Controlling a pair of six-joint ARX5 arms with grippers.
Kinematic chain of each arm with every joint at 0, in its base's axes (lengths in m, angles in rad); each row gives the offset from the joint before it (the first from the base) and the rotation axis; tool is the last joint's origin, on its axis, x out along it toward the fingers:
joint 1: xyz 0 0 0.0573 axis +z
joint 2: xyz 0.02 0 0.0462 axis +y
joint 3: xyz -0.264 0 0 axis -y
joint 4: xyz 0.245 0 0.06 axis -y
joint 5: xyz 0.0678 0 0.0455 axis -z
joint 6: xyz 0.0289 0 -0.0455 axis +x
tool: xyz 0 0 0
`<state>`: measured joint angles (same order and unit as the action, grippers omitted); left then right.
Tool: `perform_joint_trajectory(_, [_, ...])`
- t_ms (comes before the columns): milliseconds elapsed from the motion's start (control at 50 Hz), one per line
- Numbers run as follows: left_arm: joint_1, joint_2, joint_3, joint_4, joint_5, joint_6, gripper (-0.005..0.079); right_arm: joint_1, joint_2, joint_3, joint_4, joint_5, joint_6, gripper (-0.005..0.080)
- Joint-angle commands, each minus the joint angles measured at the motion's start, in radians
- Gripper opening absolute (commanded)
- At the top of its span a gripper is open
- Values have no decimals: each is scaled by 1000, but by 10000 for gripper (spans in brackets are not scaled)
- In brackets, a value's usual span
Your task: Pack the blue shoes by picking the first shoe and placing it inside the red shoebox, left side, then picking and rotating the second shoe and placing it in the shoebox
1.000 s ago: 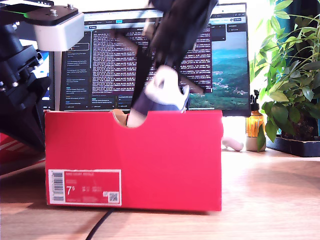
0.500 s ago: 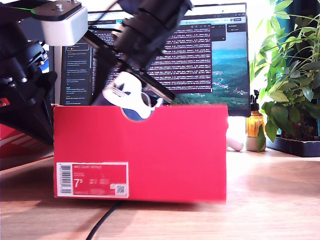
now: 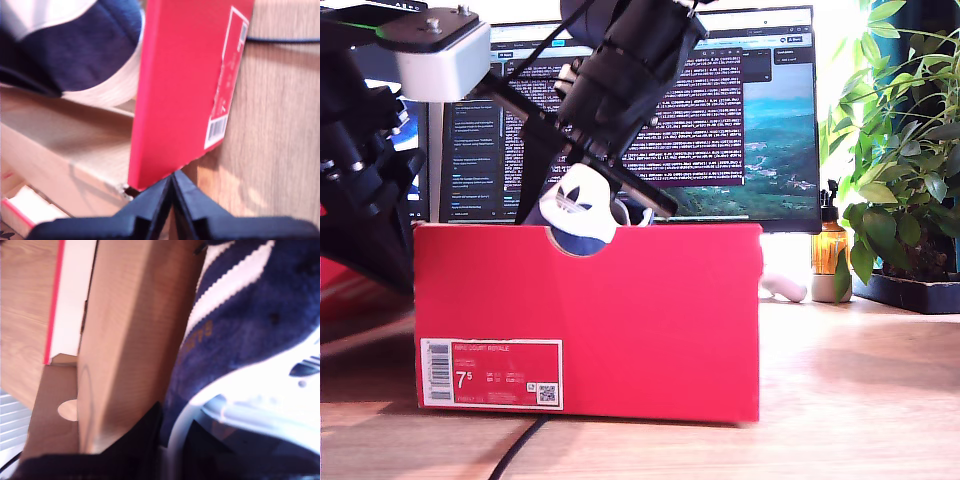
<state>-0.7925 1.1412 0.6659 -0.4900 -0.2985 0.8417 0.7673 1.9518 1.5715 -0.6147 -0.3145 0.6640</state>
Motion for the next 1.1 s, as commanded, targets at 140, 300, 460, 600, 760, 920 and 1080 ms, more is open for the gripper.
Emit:
perform_joint_trajectory(140, [-33,3,4,12,-2,5,-19,3,50,27,24,-1,-10,-13])
perform_joint_trajectory(300, [-58,3,4,13,2,5,-19,2,50,27,68,1,-10,-12])
perform_joint_trajectory(460, [-72,3,4,12,2,5,-19,-7,51,27,58,13,-17,85])
perform_joint_trajectory(600, [-72,3,4,11,2,4,-19,-7,50,27,43,11,-23,262])
perform_joint_trajectory(760, [-72,3,4,11,2,4,-19,-7,50,27,14,-12,-26,291])
perform_joint_trajectory(920, [-72,3,4,2,2,4,-19,-18,37,41,-24,-42,-29,291])
perform_joint_trajectory(1080, [-72,3,4,-19,2,3,-19,-25,4,105,-58,-56,-54,291])
